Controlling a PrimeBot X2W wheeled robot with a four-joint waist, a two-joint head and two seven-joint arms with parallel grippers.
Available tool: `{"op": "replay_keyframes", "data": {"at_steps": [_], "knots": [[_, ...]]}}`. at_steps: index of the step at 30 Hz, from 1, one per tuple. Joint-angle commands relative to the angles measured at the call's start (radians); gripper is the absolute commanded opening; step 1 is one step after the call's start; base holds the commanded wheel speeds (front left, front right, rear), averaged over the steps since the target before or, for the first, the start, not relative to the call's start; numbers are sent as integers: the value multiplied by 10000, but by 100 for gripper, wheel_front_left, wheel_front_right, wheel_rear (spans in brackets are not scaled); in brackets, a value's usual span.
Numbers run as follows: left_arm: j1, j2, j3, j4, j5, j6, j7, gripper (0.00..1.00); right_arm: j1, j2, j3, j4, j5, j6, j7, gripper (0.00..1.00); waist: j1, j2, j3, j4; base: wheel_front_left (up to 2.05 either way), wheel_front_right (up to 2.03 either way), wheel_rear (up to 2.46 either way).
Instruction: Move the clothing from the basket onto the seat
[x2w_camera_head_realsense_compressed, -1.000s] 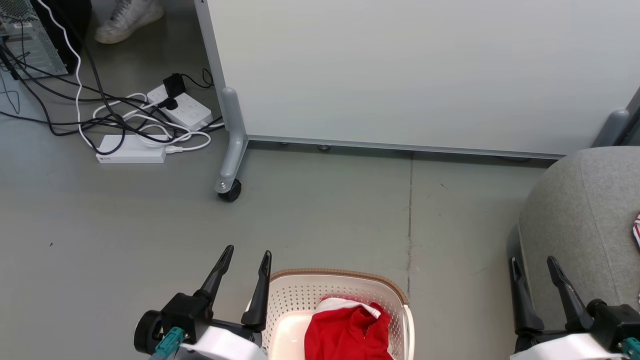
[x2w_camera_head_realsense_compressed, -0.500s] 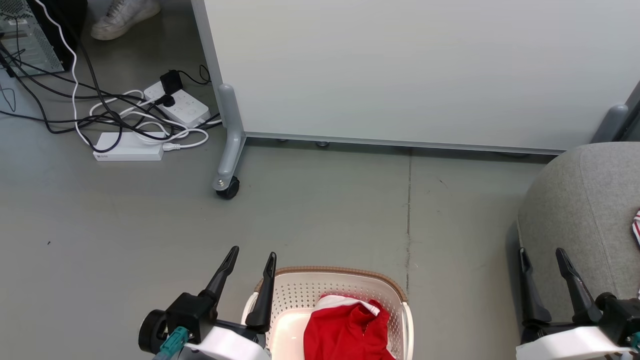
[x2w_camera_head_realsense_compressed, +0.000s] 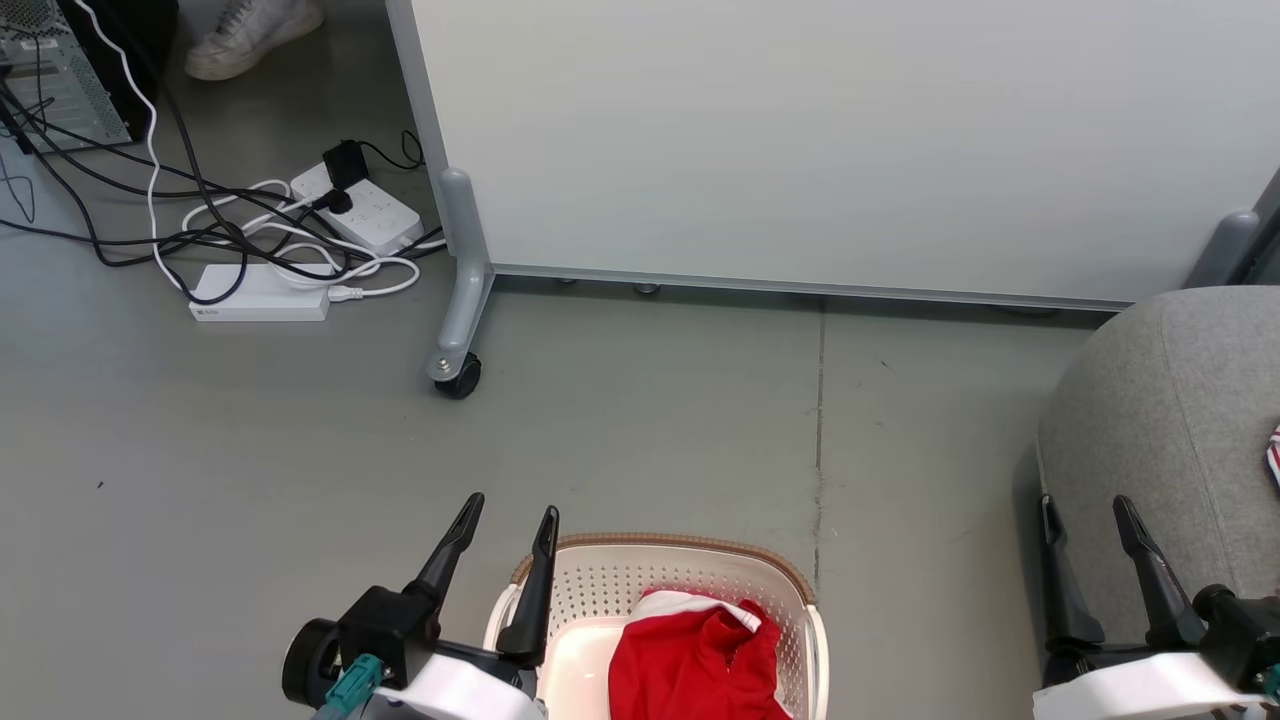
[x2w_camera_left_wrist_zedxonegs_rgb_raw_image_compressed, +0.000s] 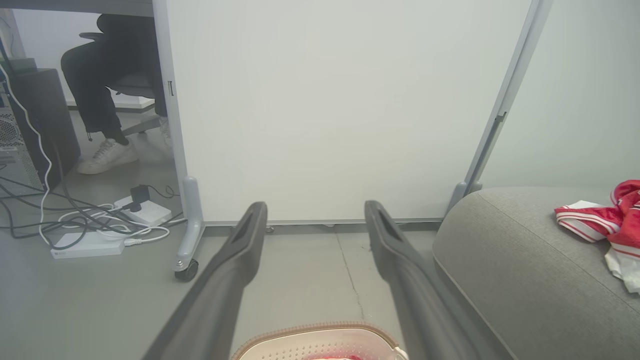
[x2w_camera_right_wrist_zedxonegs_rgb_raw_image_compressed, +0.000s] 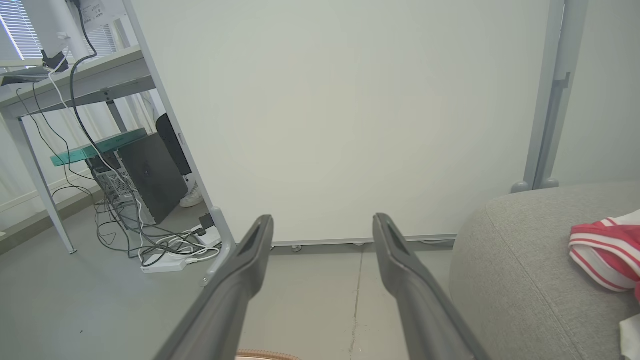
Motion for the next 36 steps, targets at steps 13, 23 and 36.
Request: {"op": "replay_keyframes", "data": {"at_steps": [13,23,36], "knots": [[-595,34,-340,261,58,-173,-20,100,-390,-413,33,-151,-232,1,-34,100,0,0,1068,-241,0,0,0],[-2910,34,-995,1528,11,-662,-20,100,-1453,-455,-280,-745,-572,1,-35,100,0,0,4528,-815,0,0,0],[-6087,54,-2210,5527,1533,-1021,-18,100,-2472,-206,120,-1062,-1160,1,-35,100,0,0,7298,-1855,0,0,0]]}}
